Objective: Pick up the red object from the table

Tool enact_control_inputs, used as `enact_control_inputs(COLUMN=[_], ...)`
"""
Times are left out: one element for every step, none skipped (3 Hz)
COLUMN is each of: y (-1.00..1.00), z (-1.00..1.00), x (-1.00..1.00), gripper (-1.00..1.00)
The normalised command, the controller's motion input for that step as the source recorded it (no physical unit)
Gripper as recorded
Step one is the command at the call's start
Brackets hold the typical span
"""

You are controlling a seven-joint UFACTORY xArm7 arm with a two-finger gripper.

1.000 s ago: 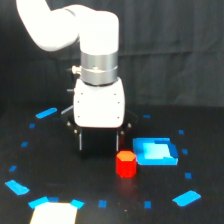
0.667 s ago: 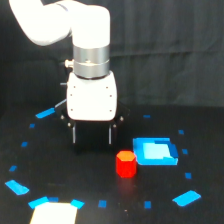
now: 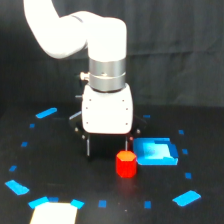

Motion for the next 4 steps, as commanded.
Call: enact_control_inputs(y=[-1.0,0.65,-0.03,-0.42], z=[0.12,0.9,0.04,-0.71], x=[0.69,-0.95,-0.07,0.25], gripper=[0.88,-0.89,-1.0,-0.92])
